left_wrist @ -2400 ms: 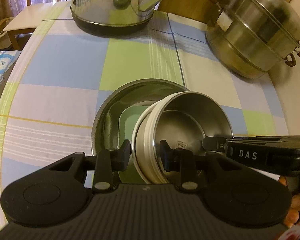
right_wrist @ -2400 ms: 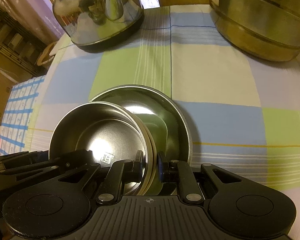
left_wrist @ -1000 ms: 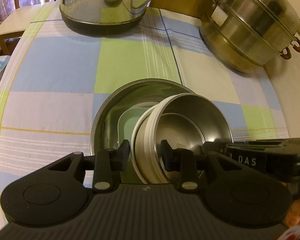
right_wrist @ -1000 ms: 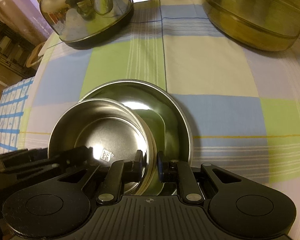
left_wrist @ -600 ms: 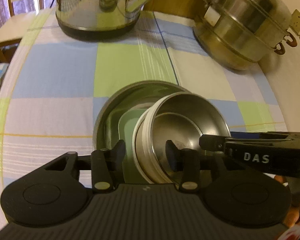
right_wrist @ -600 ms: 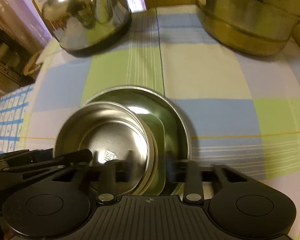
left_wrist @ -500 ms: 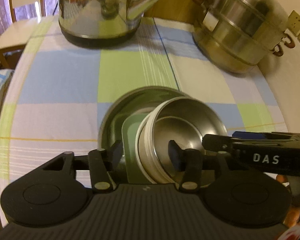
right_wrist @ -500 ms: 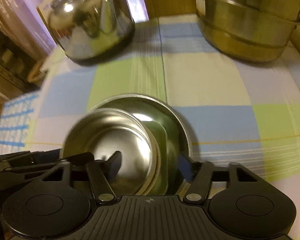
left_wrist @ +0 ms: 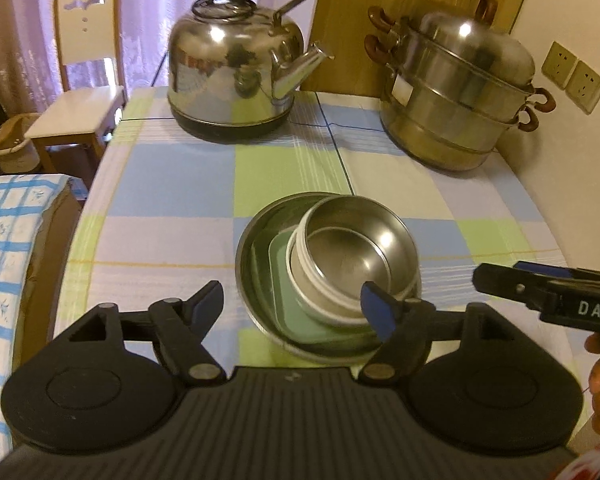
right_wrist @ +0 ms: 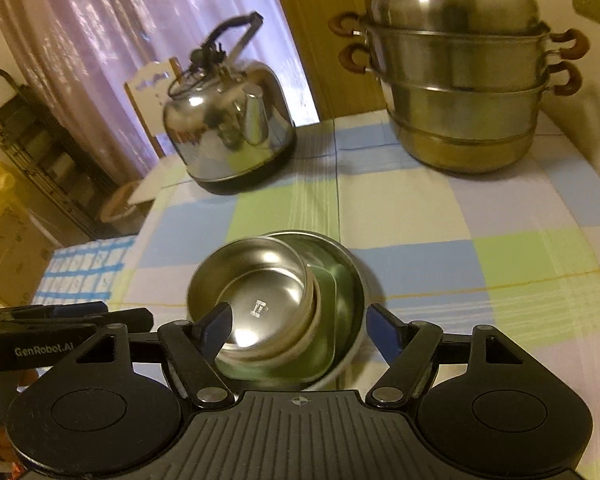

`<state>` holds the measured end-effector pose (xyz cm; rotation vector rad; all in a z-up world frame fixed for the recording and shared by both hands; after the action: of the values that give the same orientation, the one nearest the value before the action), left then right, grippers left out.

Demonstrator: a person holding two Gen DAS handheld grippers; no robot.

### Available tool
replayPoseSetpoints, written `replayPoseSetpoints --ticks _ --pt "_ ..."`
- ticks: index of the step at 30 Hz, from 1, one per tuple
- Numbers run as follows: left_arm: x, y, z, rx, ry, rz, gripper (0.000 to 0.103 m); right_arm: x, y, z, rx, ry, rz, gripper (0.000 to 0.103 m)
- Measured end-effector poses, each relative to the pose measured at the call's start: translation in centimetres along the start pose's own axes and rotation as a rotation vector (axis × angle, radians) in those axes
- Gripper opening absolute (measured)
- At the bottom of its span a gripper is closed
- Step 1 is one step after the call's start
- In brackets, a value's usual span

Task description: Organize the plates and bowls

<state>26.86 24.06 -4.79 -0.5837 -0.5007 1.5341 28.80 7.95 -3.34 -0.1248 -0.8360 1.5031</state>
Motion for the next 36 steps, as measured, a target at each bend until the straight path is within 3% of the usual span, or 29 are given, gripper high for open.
replayPoseSetpoints --ticks 5,14,18,26,36 --pt "-2.2 2.3 3.4 -0.027 -0.018 0.005 0.081 -0.6 2.5 3.4 -0.037 -0.014 0.041 0.074" --pt "-7.6 7.0 7.9 -0.051 -0.049 0.007 0.094 -3.7 7.6 8.1 -0.014 -0.009 0.070 0.075" --pt "-10.1 9.1 9.2 -0.055 -0.093 -0.018 0.094 -5.5 9.5 10.1 0.001 0.004 0.072 0.075" --pt "-14.0 12.3 10.7 -0.021 -0.067 0.019 0.093 -8.9 11.7 13.7 0.082 -0.005 0.024 0.075" --pt "-18.1 14.9 11.8 0.010 -0.065 0.021 0.093 -10.5 13.3 18.1 0.089 -0.037 0.044 0.075"
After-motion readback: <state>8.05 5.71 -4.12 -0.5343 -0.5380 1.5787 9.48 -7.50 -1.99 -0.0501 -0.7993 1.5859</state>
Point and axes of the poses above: each gripper's, at about its wrist camera, not at the fingertips, and z roughly against the way its jaws point, x to its left, y to its underside, the point moved 4 cm from there along -z, roughly the way its jaws point, and after that the axes turned 9 degrees about -z, right-handed, at the moved point
